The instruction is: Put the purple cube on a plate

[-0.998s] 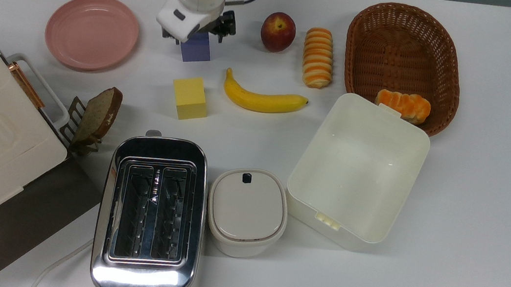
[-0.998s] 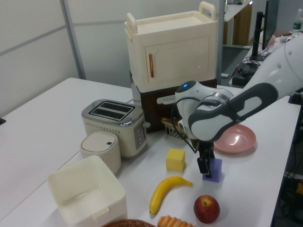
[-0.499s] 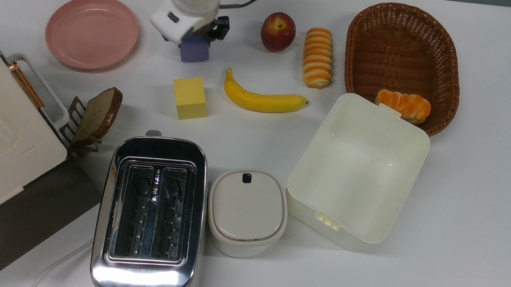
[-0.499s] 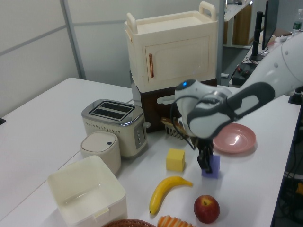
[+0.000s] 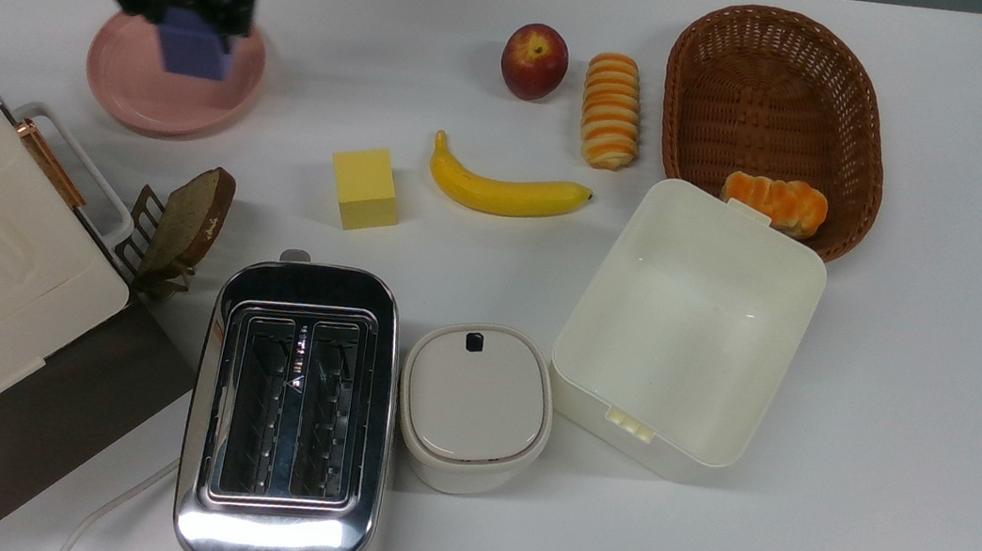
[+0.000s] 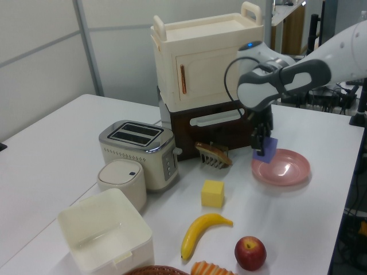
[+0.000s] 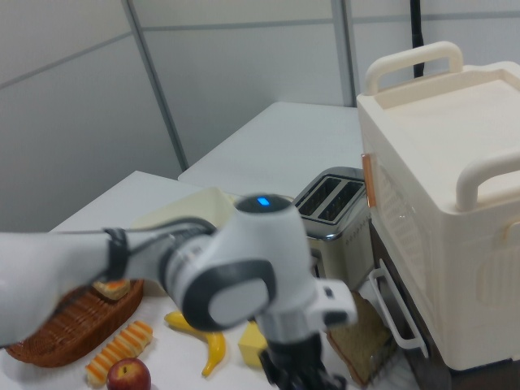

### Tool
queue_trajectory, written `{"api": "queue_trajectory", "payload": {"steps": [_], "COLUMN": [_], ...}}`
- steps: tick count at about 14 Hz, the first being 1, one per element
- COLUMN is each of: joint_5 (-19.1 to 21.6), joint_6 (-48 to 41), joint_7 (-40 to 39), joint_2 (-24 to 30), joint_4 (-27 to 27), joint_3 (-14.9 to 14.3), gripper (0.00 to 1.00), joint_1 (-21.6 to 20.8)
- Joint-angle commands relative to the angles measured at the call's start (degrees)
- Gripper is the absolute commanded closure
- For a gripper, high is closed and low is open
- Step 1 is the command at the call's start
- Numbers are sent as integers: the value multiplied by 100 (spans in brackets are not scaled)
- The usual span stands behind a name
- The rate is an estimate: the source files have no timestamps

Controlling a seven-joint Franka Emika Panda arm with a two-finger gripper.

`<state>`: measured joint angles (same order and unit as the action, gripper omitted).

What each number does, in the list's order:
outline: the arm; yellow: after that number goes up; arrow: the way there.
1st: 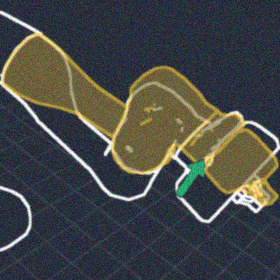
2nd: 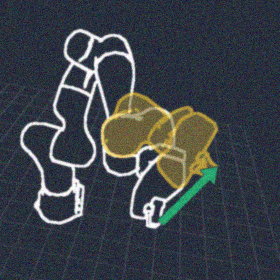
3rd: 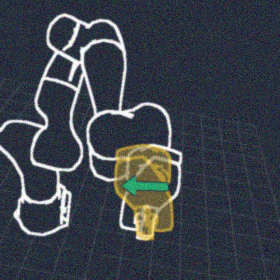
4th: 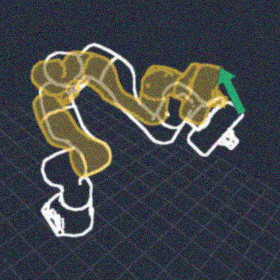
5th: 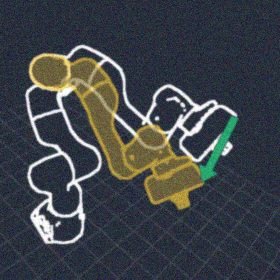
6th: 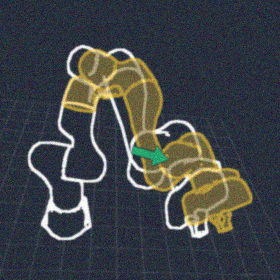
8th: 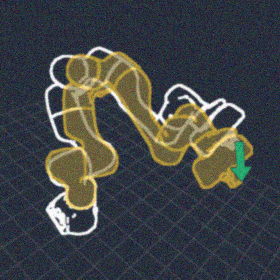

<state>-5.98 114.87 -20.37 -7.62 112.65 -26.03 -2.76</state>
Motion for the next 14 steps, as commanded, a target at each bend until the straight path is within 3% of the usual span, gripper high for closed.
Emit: {"api": "queue_trajectory", "payload": {"steps": [1, 3, 4, 5, 8, 10, 11, 13, 14], "joint_5": [133, 133, 115, 115, 115, 115, 115, 124, 133], "joint_6": [333, 456, 596, 598, 318, -619, -1190, -2175, -2328], "joint_7": [-370, -406, -424, -520, -495, -468, -276, 477, 751], "joint_2": [-353, -625, -644, -635, -356, 92, 207, 252, 287], "joint_4": [-33, 10, 98, 99, 20, -434, -846, -1586, -1711], "joint_3": [-60, -69, -69, -60, -78, 10, 202, 1017, 1273], "gripper": [82, 82, 60, 3, 0, 0, 0, 0, 0], "joint_1": [311, 320, 329, 338, 320, 268, 207, 215, 206]}}
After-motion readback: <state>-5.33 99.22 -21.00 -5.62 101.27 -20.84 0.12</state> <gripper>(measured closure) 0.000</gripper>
